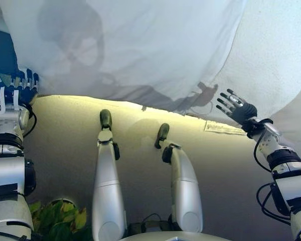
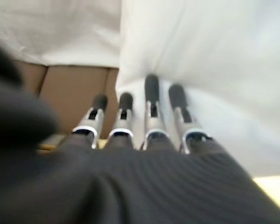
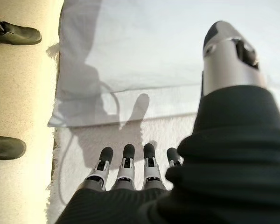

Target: Make the bed neatly

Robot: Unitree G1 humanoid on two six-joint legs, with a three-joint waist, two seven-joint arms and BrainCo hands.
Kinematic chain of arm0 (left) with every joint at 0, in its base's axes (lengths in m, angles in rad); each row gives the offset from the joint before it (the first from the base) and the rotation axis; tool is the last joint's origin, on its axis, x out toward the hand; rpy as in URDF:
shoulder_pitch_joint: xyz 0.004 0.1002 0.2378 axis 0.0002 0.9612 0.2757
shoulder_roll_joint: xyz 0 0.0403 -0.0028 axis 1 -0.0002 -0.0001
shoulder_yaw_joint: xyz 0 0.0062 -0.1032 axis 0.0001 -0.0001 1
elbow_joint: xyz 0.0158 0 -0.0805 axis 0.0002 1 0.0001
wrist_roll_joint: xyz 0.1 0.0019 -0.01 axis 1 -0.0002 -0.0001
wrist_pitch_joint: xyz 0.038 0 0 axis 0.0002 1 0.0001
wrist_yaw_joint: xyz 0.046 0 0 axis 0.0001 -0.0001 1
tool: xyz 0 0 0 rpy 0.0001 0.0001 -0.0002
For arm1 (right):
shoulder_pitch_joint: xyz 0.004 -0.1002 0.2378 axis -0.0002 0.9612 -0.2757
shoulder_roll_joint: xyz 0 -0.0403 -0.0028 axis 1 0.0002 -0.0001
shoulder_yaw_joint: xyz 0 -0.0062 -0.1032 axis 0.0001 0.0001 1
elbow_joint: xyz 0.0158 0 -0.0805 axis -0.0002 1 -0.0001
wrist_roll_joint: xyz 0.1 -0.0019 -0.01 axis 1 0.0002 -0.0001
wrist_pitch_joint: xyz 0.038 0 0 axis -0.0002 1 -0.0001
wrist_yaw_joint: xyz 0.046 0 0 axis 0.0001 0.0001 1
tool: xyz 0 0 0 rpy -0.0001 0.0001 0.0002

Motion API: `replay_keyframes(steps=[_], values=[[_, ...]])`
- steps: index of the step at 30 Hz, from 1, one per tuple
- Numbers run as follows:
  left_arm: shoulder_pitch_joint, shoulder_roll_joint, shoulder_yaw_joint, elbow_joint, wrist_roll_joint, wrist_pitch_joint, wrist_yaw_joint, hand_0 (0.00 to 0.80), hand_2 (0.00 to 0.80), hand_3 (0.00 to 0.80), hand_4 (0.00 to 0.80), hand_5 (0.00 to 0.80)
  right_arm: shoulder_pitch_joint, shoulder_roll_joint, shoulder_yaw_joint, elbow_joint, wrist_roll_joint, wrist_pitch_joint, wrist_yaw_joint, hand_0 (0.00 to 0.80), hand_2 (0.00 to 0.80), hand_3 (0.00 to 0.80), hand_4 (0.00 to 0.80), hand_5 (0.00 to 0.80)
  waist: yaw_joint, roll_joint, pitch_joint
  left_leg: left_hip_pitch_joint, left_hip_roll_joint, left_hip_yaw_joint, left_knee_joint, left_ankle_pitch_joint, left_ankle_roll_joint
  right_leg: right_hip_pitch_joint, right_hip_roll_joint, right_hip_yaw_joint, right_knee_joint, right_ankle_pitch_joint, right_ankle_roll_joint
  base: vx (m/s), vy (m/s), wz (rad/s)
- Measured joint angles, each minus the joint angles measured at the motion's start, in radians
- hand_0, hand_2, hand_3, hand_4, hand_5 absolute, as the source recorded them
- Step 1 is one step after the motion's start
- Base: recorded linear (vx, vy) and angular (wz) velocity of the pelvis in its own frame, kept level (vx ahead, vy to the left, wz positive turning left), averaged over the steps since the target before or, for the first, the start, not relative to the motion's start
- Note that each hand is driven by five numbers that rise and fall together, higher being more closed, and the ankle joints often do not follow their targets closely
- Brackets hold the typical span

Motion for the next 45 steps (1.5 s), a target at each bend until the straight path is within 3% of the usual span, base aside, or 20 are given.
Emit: replay_keyframes(steps=[9,14,17,21,24,27,30,34,37,41,45], values=[[0.018,0.001,0.029,0.002,-0.042,-0.052,0.041,0.0,0.0,0.0,0.0,0.0,0.039,-0.005,-0.002,0.024,0.0,-0.002,0.022,0.0,0.0,0.0,0.0,0.0,0.0,0.0,0.0,0.064,0.008,0.024,-0.014,-0.001,-0.002,0.04,0.001,0.014,0.008,-0.002,-0.005,0.029,-0.064,-0.05],[0.16,-0.031,0.127,-0.023,-0.028,-0.067,0.038,0.0,0.0,0.0,0.0,0.0,0.129,0.036,-0.007,-0.027,0.001,-0.01,0.023,0.0,0.0,0.0,0.0,0.0,0.002,0.0,0.0,0.194,0.009,0.048,-0.077,0.003,-0.005,0.154,-0.002,0.007,-0.049,0.003,-0.005,0.023,-0.106,-0.07],[0.241,-0.054,0.141,-0.029,0.05,-0.076,0.015,0.0,0.0,0.0,0.0,0.0,0.213,0.089,-0.027,-0.064,0.002,-0.021,0.021,0.0,0.0,0.0,0.0,0.0,0.002,0.001,0.0,0.29,0.01,0.054,-0.137,0.011,-0.011,0.251,-0.001,-0.015,-0.113,0.016,0.002,0.038,-0.117,-0.02],[0.392,-0.13,0.175,-0.125,0.129,-0.13,-0.075,0.0,0.0,0.0,0.0,0.0,0.316,0.158,-0.06,-0.101,0.01,-0.038,0.006,0.0,0.0,0.0,0.0,0.0,0.006,0.003,0.001,0.414,0.011,0.078,-0.197,0.015,-0.013,0.375,-0.001,-0.031,-0.182,0.025,0.008,0.073,-0.167,-0.04],[0.528,-0.24,0.203,-0.242,0.157,-0.174,-0.155,0.0,0.0,0.0,0.0,0.0,0.405,0.231,-0.103,-0.125,0.009,-0.059,-0.005,0.0,0.0,0.0,0.0,0.0,0.009,0.012,-0.003,0.541,0.004,0.097,-0.27,0.017,-0.014,0.503,0.0,-0.041,-0.272,0.045,0.019,0.119,-0.141,-0.05],[0.606,-0.339,0.218,-0.257,0.204,-0.175,-0.194,0.0,0.0,0.0,0.0,0.0,0.475,0.264,-0.156,-0.101,-0.009,-0.07,-0.001,0.0,0.0,0.0,0.0,0.0,0.015,0.047,-0.022,0.645,-0.011,0.11,-0.347,0.023,-0.012,0.618,0.002,-0.047,-0.381,0.083,0.03,0.16,-0.077,-0.07],[0.674,-0.406,0.238,-0.249,0.273,-0.167,-0.212,0.0,0.0,0.0,0.0,0.0,0.52,0.286,-0.24,-0.019,-0.053,-0.074,0.012,0.0,0.0,0.0,0.0,0.0,0.011,0.089,-0.055,0.766,-0.031,0.132,-0.434,0.037,-0.007,0.749,-0.003,-0.058,-0.495,0.118,0.046,0.233,-0.029,0.0],[0.808,-0.472,0.238,-0.204,0.397,-0.164,-0.232,0.0,0.0,0.0,0.0,0.0,0.636,0.315,-0.259,0.077,-0.134,-0.088,0.036,0.0,0.0,0.0,0.0,0.0,0.009,0.145,-0.247,0.874,-0.054,0.154,-0.534,0.038,-0.011,0.85,-0.011,-0.072,-0.594,0.131,0.059,0.233,-0.096,-0.07],[0.875,-0.516,0.234,-0.149,0.506,-0.172,-0.234,0.0,0.0,0.0,0.0,0.0,0.67,0.349,-0.267,0.126,-0.183,-0.094,0.043,0.0,0.0,0.0,0.0,0.0,0.007,0.168,-0.331,0.958,-0.058,0.168,-0.591,0.038,-0.016,0.908,-0.003,-0.083,-0.619,0.131,0.059,0.185,-0.135,-0.18],[0.916,-0.545,0.228,-0.072,0.617,-0.187,-0.222,0.0,0.0,0.0,0.0,0.0,0.702,0.394,-0.272,0.18,-0.199,-0.097,0.039,0.0,0.0,0.0,0.0,0.0,0.004,0.149,-0.402,1.011,-0.059,0.186,-0.618,0.035,-0.022,0.943,-0.001,-0.096,-0.631,0.13,0.058,0.102,-0.124,-0.15],[0.933,-0.553,0.144,-0.018,0.788,-0.226,-0.196,0.0,0.0,0.0,0.0,0.0,0.738,0.449,-0.279,0.236,-0.138,-0.096,0.009,0.0,0.0,0.0,0.0,0.0,0.002,0.12,-0.449,1.025,-0.055,0.185,-0.619,0.029,-0.017,0.95,-0.002,-0.096,-0.626,0.125,0.058,0.05,-0.088,-0.01]])
